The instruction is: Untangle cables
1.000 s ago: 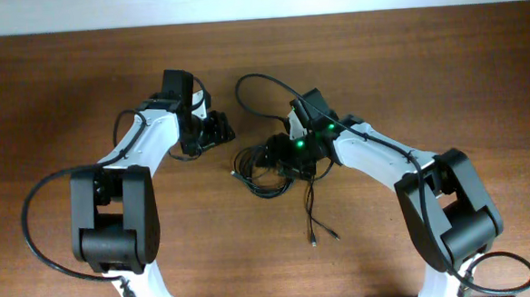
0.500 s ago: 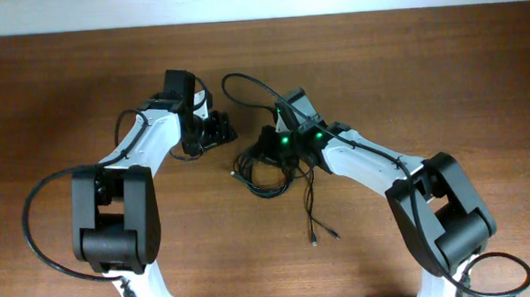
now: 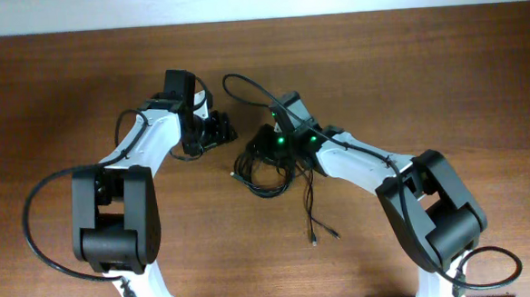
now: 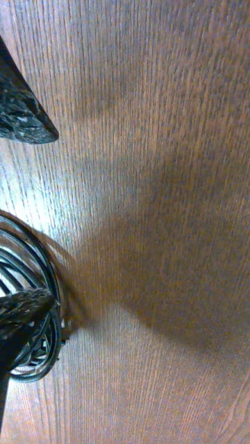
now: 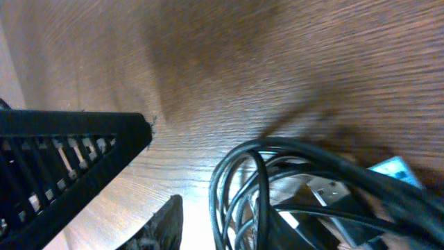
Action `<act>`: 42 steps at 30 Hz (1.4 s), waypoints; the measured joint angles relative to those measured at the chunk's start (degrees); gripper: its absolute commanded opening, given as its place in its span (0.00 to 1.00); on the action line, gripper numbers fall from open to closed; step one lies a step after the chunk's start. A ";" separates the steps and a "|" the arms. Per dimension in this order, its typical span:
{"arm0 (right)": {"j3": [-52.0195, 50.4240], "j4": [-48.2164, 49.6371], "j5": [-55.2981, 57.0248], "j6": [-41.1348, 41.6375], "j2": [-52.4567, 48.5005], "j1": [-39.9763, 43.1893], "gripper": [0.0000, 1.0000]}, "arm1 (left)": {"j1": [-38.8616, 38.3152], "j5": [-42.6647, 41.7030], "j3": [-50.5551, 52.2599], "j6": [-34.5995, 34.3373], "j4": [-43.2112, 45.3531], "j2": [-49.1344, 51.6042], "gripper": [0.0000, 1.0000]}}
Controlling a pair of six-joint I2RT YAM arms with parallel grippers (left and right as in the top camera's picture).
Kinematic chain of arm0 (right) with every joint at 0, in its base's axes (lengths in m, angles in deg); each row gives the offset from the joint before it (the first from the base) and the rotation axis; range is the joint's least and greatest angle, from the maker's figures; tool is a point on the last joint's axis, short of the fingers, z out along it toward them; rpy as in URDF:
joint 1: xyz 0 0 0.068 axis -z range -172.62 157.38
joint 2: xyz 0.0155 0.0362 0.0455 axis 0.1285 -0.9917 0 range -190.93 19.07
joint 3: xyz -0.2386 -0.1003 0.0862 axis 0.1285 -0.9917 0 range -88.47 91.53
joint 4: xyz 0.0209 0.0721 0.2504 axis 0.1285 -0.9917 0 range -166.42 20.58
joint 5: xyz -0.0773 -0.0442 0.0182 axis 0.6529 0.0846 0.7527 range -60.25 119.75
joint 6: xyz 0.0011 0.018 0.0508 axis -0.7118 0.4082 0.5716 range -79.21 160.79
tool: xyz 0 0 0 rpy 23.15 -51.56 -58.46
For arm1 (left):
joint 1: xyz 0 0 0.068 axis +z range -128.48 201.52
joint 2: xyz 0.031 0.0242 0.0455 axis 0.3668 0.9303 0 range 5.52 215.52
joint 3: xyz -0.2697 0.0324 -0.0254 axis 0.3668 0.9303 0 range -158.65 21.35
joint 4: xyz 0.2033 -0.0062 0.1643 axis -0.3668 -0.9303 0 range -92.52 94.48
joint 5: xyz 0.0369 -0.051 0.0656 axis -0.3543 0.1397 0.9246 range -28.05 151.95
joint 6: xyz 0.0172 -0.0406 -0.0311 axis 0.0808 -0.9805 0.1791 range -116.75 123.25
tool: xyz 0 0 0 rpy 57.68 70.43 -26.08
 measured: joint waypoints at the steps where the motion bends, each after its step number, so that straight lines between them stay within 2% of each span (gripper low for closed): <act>1: -0.02 0.90 0.26 0.11 -0.09 -0.94 0.32 | 0.00 0.00 0.00 -0.02 -0.02 0.00 0.68; 4: -0.07 3.85 0.39 0.26 -0.11 -3.72 0.32 | 0.00 0.02 0.00 0.00 -0.22 0.00 0.68; 5: -0.07 3.85 0.39 0.35 -0.11 -4.02 0.28 | 0.00 0.02 0.00 -0.02 -0.50 0.00 0.67; 9: -0.07 1.70 0.42 0.57 -0.11 -4.07 0.28 | 0.02 0.26 0.00 -0.02 -0.74 0.00 0.70; 10: -0.07 1.66 0.42 0.59 -0.11 -4.07 0.09 | 0.02 0.70 0.00 -0.04 -0.74 0.00 0.72; 11: -0.07 1.64 0.39 0.59 -0.11 -4.07 0.04 | 0.07 0.92 0.00 -0.07 -0.74 0.00 0.74; 13: -0.07 1.60 -0.07 0.68 -0.11 -4.02 0.04 | 0.07 1.18 0.00 -0.26 -0.76 0.00 0.82; 14: -0.09 2.38 -1.55 0.70 -0.11 -3.65 0.04 | 0.07 1.33 0.00 -0.46 -0.74 0.00 0.90; 15: -0.11 3.23 -3.48 0.63 -0.11 -3.23 0.04 | 0.07 1.33 0.00 -0.63 -0.68 0.00 0.92; 18: -0.55 7.04 -14.93 -3.54 2.58 1.62 0.04 | 0.07 0.83 0.00 -0.85 0.22 0.00 0.94; 22: -0.81 7.72 -22.40 -6.08 19.02 4.63 0.04 | 0.11 0.15 0.00 -0.98 0.57 0.00 0.94; 24: -0.74 11.32 -24.04 -6.32 26.95 4.61 0.04 | 0.11 -0.04 0.00 -0.98 0.59 0.00 0.94; 29: -1.11 31.85 -24.74 -2.40 35.69 4.61 0.04 | 0.11 -0.24 0.00 -1.05 0.63 0.00 0.95; 35: -1.09 39.93 -17.18 -1.40 38.93 4.61 0.04 | 0.11 -0.24 0.00 -1.05 0.63 0.00 0.95; 39: -0.96 34.21 -16.17 6.64 38.93 5.11 0.04 | 0.11 -0.24 0.00 -1.05 0.59 0.00 0.96; 41: -0.48 23.63 -15.10 2.43 39.26 5.70 0.04 | 0.11 -0.26 0.00 -1.05 0.59 0.00 0.95; 42: -0.28 13.07 -12.11 3.85 39.23 7.06 0.04 | 0.11 -0.26 0.00 -1.05 0.61 0.00 0.96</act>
